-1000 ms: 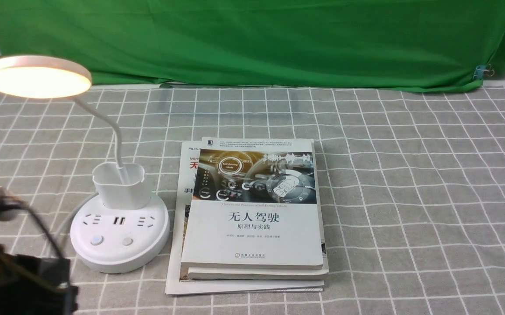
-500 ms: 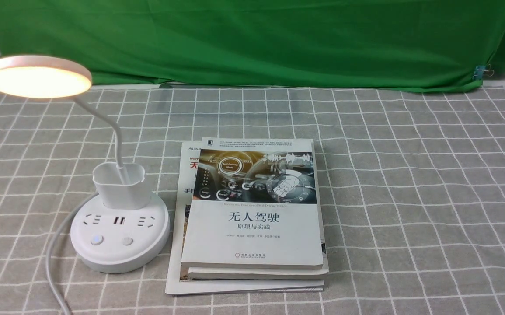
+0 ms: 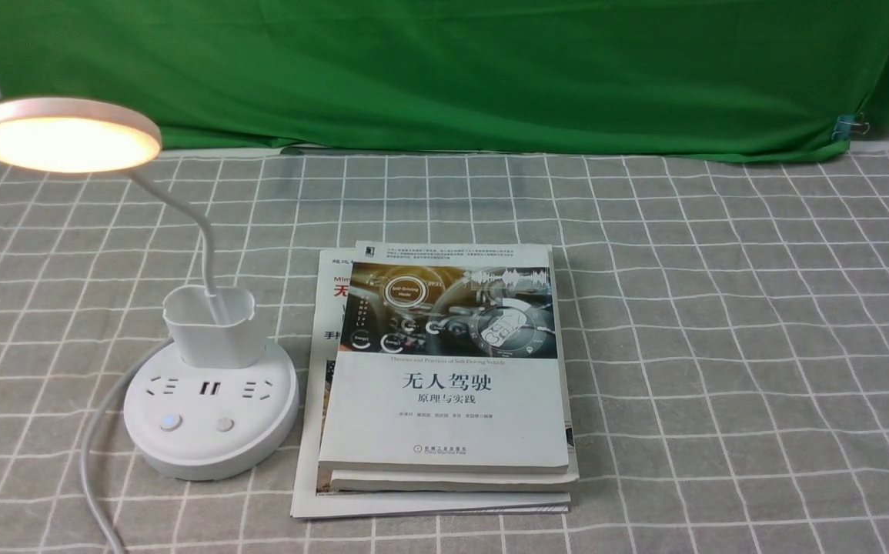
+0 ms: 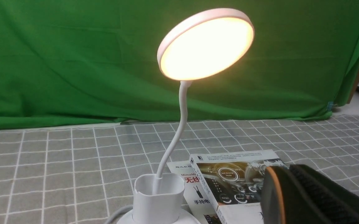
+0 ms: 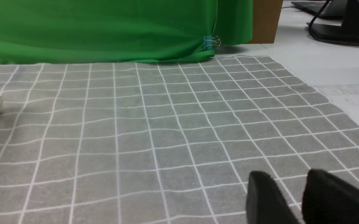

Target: Turn on the desk lamp on the grey coffee tablecloth with your hand.

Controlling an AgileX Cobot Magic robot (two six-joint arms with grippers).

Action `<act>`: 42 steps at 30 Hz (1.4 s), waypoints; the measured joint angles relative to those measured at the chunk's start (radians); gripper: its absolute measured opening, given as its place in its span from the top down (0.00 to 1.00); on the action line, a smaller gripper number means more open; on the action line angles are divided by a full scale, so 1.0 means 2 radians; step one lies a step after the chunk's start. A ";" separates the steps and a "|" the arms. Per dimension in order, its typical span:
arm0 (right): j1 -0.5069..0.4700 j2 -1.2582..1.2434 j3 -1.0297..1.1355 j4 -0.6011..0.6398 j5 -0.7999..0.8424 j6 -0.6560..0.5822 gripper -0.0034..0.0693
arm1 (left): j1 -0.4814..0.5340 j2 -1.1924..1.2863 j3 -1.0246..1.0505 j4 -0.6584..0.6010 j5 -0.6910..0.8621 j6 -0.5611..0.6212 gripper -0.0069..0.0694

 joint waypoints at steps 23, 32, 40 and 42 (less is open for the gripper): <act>0.000 0.000 0.000 0.000 0.000 0.000 0.62 | 0.112 -0.027 0.200 -0.001 -0.098 0.044 0.90; 0.000 0.000 0.000 0.000 0.000 0.000 0.62 | 0.112 -0.027 0.200 -0.003 -0.102 0.044 0.88; 0.000 0.000 0.000 0.000 0.000 0.000 0.62 | 0.112 -0.027 0.200 -0.003 -0.102 0.044 0.88; 0.000 0.000 0.000 0.000 0.000 0.000 0.62 | 0.112 -0.027 0.200 -0.002 -0.102 0.044 0.88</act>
